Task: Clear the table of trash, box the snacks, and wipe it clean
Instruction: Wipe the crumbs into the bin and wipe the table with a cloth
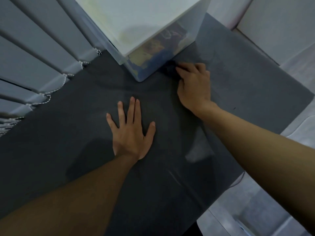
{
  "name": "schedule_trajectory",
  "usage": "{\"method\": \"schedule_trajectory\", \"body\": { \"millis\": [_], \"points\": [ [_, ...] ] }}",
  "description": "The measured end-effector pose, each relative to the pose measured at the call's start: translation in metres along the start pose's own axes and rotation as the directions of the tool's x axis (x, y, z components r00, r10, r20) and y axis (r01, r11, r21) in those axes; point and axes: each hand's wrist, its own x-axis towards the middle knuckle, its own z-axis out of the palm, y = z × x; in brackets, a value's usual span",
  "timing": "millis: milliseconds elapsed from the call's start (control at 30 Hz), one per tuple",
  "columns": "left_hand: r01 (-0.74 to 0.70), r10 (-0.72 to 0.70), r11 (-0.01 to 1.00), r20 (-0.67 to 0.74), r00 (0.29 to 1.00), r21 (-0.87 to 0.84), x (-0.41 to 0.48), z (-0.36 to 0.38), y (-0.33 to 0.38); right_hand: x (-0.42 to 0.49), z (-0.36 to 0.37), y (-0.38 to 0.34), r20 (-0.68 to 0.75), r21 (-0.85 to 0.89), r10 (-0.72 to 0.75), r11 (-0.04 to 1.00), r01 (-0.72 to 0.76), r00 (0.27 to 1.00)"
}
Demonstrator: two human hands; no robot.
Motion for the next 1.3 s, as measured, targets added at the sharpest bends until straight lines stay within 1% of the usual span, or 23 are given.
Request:
{"method": "schedule_trajectory", "body": {
  "millis": [33, 67, 167, 200, 267, 333, 400, 467, 567, 600, 633, 667, 733, 800, 867, 967, 1033, 1067, 1133, 1167, 1200, 1233, 1300],
  "points": [
    [0.001, -0.001, 1.0, -0.002, 1.0, -0.001, 0.0, 0.0, 0.0, -0.004, 0.001, -0.008, 0.002, 0.014, 0.011, 1.0, -0.011, 1.0],
    [0.002, -0.002, 1.0, 0.0, 1.0, -0.003, 0.0, -0.001, -0.001, -0.013, 0.004, -0.015, 0.023, 0.035, -0.043, 0.998, 0.042, 0.999],
    [0.003, -0.003, 1.0, -0.003, 1.0, -0.006, 0.001, 0.0, -0.001, -0.05, -0.001, -0.013, 0.116, 0.078, -0.381, 0.924, 0.374, 0.917],
    [0.003, -0.003, 1.0, -0.002, 1.0, -0.013, 0.001, 0.0, -0.001, -0.056, -0.004, -0.004, 0.115, 0.064, -0.427, 0.904, 0.423, 0.897],
    [-0.003, 0.003, 1.0, -0.009, 1.0, -0.028, 0.0, 0.0, -0.001, -0.055, -0.01, 0.018, 0.032, 0.025, -0.325, 0.946, 0.325, 0.945],
    [-0.01, 0.009, 0.999, -0.018, 1.0, -0.033, 0.001, 0.0, -0.001, -0.053, -0.015, 0.037, -0.081, 0.05, -0.06, 0.997, 0.064, 0.995],
    [-0.011, 0.01, 0.999, -0.024, 1.0, -0.034, 0.001, 0.0, -0.001, -0.064, -0.017, 0.039, -0.119, 0.085, 0.104, 0.992, -0.094, 0.987],
    [-0.013, 0.011, 0.999, -0.034, 0.999, -0.042, 0.001, 0.001, -0.001, -0.089, -0.016, 0.032, -0.109, 0.093, 0.029, 0.995, -0.019, 0.994],
    [-0.023, 0.02, 0.998, -0.048, 0.999, -0.066, 0.0, 0.001, -0.002, -0.125, -0.024, 0.044, -0.031, 0.076, -0.307, 0.948, 0.309, 0.951],
    [-0.044, 0.04, 0.997, -0.057, 0.998, -0.071, -0.001, 0.0, -0.002, -0.128, -0.029, 0.054, -0.009, 0.051, -0.369, 0.928, 0.369, 0.93],
    [-0.081, 0.075, 0.994, -0.068, 0.995, -0.078, -0.002, 0.0, -0.002, -0.128, -0.033, 0.065, -0.012, 0.03, -0.36, 0.932, 0.36, 0.933],
    [-0.13, 0.123, 0.987, -0.078, 0.989, -0.09, -0.002, -0.001, -0.001, -0.128, -0.037, 0.074, -0.044, 0.019, -0.28, 0.959, 0.281, 0.959],
    [-0.22, 0.211, 0.97, -0.086, 0.974, -0.105, -0.003, -0.003, 0.001, -0.13, -0.041, 0.084, -0.16, 0.06, 0.032, 0.998, -0.023, 0.987],
    [-0.259, 0.25, 0.962, -0.099, 0.963, -0.09, -0.005, -0.005, 0.003, -0.14, -0.039, 0.076, -0.226, 0.129, 0.259, 0.964, -0.234, 0.939],
    [-0.258, 0.248, 0.963, -0.128, 0.96, -0.072, -0.006, -0.01, 0.006, -0.159, -0.036, 0.064, -0.195, 0.131, 0.228, 0.97, -0.205, 0.954],
    [-0.177, 0.153, 0.975, -0.167, 0.974, -0.138, 0.003, -0.025, 0.021, -0.191, -0.039, 0.067, -0.059, 0.086, -0.118, 0.989, 0.123, 0.991],
    [-0.111, 0.077, 0.966, -0.15, 0.986, -0.233, 0.015, -0.036, 0.042, -0.191, -0.049, 0.088, -0.004, 0.039, -0.236, 0.971, 0.236, 0.972],
    [-0.115, 0.083, 0.961, -0.137, 0.987, -0.251, 0.022, -0.04, 0.054, -0.187, -0.053, 0.101, -0.022, 0.015, -0.187, 0.982, 0.188, 0.982],
    [-0.181, 0.162, 0.954, -0.099, 0.982, -0.24, 0.036, -0.042, 0.076, -0.177, -0.061, 0.12, -0.136, 0.009, 0.104, 0.995, -0.103, 0.985],
    [-0.209, 0.197, 0.951, -0.073, 0.978, -0.228, 0.042, -0.041, 0.085, -0.174, -0.062, 0.124, -0.186, 0.035, 0.26, 0.965, -0.258, 0.948],
    [-0.218, 0.213, 0.953, -0.046, 0.976, -0.212, 0.048, -0.038, 0.092, -0.173, -0.062, 0.123, -0.206, 0.052, 0.343, 0.939, -0.34, 0.917],
    [-0.213, 0.214, 0.958, -0.02, 0.977, -0.19, 0.052, -0.035, 0.096, -0.174, -0.06, 0.119, -0.198, 0.048, 0.338, 0.941, -0.335, 0.92],
    [-0.192, 0.193, 0.974, 0.0, 0.981, -0.123, 0.056, -0.025, 0.1, -0.183, -0.056, 0.114, -0.133, 0.017, 0.141, 0.99, -0.14, 0.981]
  ]
}}
